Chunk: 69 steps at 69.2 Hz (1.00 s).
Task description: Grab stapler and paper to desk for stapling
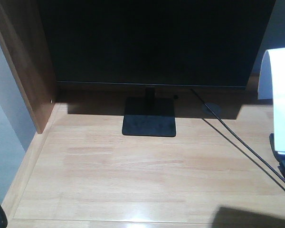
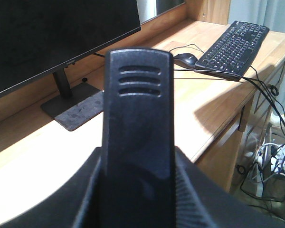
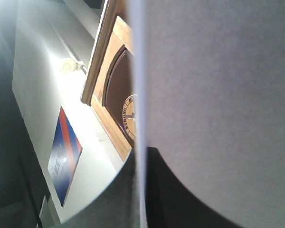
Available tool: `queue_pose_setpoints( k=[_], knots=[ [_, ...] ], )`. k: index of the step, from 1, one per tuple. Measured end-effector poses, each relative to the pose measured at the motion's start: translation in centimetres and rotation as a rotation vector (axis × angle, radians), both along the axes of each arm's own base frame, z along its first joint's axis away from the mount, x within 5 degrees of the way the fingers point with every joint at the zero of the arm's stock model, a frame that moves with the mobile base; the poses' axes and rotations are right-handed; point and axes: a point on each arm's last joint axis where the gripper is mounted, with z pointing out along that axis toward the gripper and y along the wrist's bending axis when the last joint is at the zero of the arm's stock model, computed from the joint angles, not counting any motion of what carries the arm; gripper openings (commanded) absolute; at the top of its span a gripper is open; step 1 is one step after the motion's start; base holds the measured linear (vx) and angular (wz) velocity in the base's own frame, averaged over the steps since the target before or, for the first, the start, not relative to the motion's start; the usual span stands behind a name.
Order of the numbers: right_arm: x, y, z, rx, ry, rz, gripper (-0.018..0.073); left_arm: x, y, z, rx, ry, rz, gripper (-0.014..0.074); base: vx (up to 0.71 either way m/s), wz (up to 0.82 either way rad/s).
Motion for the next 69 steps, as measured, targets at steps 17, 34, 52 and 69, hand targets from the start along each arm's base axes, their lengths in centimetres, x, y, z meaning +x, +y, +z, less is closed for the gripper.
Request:
queue_pose_setpoints(
  k=[17, 34, 52, 69],
  knots=[
    [0.0, 0.0, 0.0, 0.0, 0.0, 0.0, -0.0001, 0.5, 0.0, 0.6, -0.045, -0.076, 0.029, -0.0007, 0.0, 0.0],
    [0.0, 0.0, 0.0, 0.0, 0.0, 0.0, -0.0001, 3.5, -2.0, 0.7, 0.0, -0.036, 0.055, -0.0007, 0.0, 0.0],
    [0.0, 0.0, 0.0, 0.0, 0.0, 0.0, -0.0001, 9.3, -6.1, -0.4, 0.089, 0.062, 0.072, -0.0007, 0.0, 0.0],
    [0.0, 0.0, 0.0, 0.0, 0.0, 0.0, -0.0001, 13.6, -9.3, -2.3, 0.198, 0.051, 0.022, -0.0007, 0.0, 0.0]
  ],
)
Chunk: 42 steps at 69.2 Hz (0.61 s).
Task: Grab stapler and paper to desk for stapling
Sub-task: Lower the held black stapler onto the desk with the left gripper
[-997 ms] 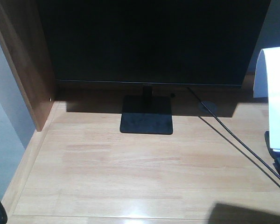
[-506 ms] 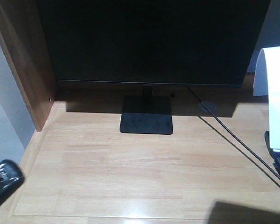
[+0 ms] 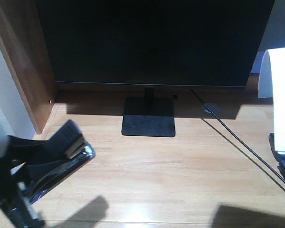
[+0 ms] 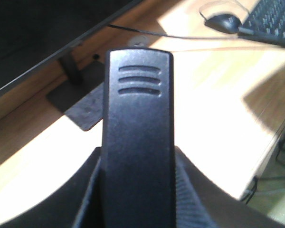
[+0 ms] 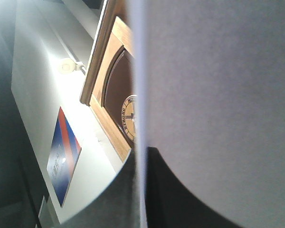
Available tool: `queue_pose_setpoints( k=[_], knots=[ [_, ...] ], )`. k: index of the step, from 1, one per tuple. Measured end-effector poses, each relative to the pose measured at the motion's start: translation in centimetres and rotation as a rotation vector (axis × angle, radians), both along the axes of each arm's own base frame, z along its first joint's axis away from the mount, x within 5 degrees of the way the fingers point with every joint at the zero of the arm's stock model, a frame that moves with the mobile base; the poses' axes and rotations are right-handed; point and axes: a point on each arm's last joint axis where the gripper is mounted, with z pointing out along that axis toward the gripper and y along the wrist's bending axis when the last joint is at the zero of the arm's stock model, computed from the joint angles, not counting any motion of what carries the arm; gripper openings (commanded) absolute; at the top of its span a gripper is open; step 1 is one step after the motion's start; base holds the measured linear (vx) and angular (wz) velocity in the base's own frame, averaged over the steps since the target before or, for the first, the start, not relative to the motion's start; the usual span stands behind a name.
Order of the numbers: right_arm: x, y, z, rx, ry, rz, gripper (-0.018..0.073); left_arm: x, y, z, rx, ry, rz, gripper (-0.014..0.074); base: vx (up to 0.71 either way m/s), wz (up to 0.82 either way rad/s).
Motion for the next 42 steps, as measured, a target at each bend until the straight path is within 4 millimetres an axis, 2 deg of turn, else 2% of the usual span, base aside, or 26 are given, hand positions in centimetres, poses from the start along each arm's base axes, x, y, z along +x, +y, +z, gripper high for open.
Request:
queue_pose_setpoints(
  k=[18, 31, 42],
  knots=[
    [0.0, 0.0, 0.0, 0.0, 0.0, 0.0, -0.0001, 3.6, -0.9, -2.4, 0.133, 0.012, -0.08, -0.0007, 0.0, 0.0],
    [0.0, 0.0, 0.0, 0.0, 0.0, 0.0, -0.0001, 6.7, -0.6, -2.6, 0.241, 0.035, -0.197, -0.0007, 0.0, 0.0],
    [0.0, 0.0, 0.0, 0.0, 0.0, 0.0, -0.0001, 9.5, -0.3, -3.1, 0.26, 0.081, -0.322, -0.0007, 0.0, 0.0]
  ],
)
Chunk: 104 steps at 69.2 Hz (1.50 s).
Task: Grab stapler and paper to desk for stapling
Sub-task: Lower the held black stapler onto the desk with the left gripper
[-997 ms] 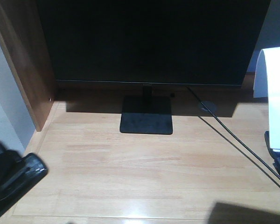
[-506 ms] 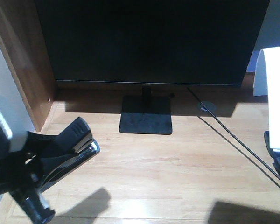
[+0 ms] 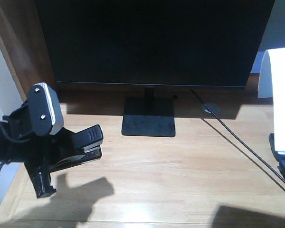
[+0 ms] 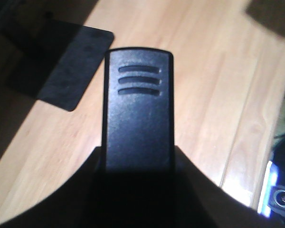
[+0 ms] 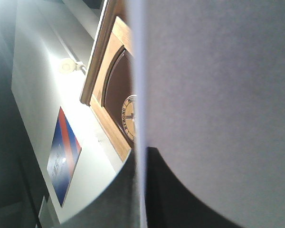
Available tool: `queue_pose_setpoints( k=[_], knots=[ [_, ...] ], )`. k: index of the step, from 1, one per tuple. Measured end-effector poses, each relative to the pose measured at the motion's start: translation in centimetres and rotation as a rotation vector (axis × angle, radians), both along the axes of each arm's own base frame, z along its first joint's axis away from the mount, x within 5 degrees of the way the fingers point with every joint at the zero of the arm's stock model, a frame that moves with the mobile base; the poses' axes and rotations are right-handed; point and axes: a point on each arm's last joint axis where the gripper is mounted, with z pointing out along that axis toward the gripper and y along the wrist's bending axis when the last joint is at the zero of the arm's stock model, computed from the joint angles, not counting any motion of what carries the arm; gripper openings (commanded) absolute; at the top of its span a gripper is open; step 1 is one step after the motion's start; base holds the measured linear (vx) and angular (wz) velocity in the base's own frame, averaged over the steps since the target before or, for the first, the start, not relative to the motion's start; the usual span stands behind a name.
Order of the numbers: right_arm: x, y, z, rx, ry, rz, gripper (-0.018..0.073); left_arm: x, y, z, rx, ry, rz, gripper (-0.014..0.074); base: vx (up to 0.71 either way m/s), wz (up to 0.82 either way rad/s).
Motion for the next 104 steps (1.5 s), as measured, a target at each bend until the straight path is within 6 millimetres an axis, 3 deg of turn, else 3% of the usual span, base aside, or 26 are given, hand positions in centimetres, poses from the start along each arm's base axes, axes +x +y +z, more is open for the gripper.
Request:
queue_pose_setpoints(
  k=[31, 51, 64, 82, 104],
  knots=[
    [0.0, 0.0, 0.0, 0.0, 0.0, 0.0, -0.0001, 6.6, -2.0, -4.7, -0.058, 0.037, -0.349, -0.0007, 0.0, 0.0],
    [0.0, 0.0, 0.0, 0.0, 0.0, 0.0, -0.0001, 9.8, -3.0, -8.9, -0.074, 0.104, -0.379, -0.0007, 0.0, 0.0],
    [0.0, 0.0, 0.0, 0.0, 0.0, 0.0, -0.0001, 10.6, -3.2, -12.0, -0.08, 0.189, -0.372, -0.0007, 0.0, 0.0],
    [0.0, 0.0, 0.0, 0.0, 0.0, 0.0, -0.0001, 10.8, -3.3, -14.8, -0.084, 0.269, -0.362, -0.0007, 0.0, 0.0],
    [0.0, 0.0, 0.0, 0.0, 0.0, 0.0, -0.0001, 10.9, -3.3, -15.4, -0.081, 0.283, -0.36, 0.0057, 0.0, 0.0]
  ],
)
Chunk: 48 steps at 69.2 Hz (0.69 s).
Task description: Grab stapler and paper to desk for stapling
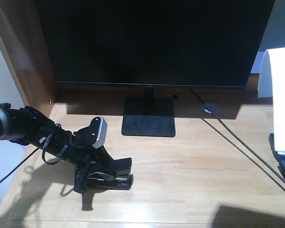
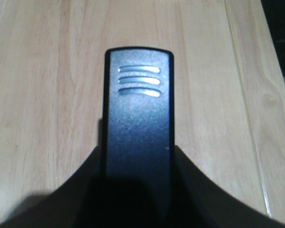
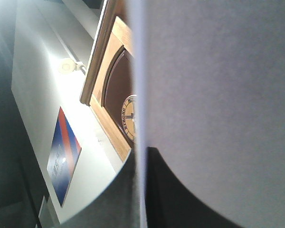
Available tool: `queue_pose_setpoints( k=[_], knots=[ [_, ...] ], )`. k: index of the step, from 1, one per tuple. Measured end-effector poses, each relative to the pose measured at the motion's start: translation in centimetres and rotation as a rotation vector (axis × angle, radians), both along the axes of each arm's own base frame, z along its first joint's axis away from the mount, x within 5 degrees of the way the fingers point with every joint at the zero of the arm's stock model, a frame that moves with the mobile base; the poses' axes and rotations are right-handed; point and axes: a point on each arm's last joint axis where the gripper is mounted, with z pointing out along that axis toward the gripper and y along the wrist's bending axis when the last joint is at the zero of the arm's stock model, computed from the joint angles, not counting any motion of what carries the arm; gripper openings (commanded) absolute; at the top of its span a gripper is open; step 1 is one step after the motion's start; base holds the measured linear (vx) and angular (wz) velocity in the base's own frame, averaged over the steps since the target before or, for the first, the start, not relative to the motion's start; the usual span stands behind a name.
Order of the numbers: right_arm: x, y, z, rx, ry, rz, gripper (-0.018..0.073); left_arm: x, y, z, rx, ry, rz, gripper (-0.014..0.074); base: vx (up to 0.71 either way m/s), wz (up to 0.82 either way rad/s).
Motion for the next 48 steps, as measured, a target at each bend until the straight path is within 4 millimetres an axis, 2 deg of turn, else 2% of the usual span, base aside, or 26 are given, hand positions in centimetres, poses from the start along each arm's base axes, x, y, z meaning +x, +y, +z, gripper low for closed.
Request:
queue_pose_setpoints(
  k=[9, 18, 38, 48],
  knots=[
    [0.0, 0.0, 0.0, 0.0, 0.0, 0.0, -0.0001, -0.03, 0.08, -0.08, 0.012, -0.005, -0.008, 0.0145, 0.0, 0.0],
    [0.0, 0.0, 0.0, 0.0, 0.0, 0.0, -0.0001, 0.04, 0.1, -0.04, 0.019, -0.011, -0.016, 0.028, 0.0, 0.0],
    [0.0, 0.0, 0.0, 0.0, 0.0, 0.0, -0.0001, 0.18, 0.11, -0.01, 0.022, -0.014, -0.005, 0.0657, 0.0, 0.0],
    [0.0, 0.0, 0.0, 0.0, 0.0, 0.0, -0.0001, 0.33, 0.17, -0.08, 0.033, 0.003, 0.034, 0.0731, 0.0, 0.0]
  ],
)
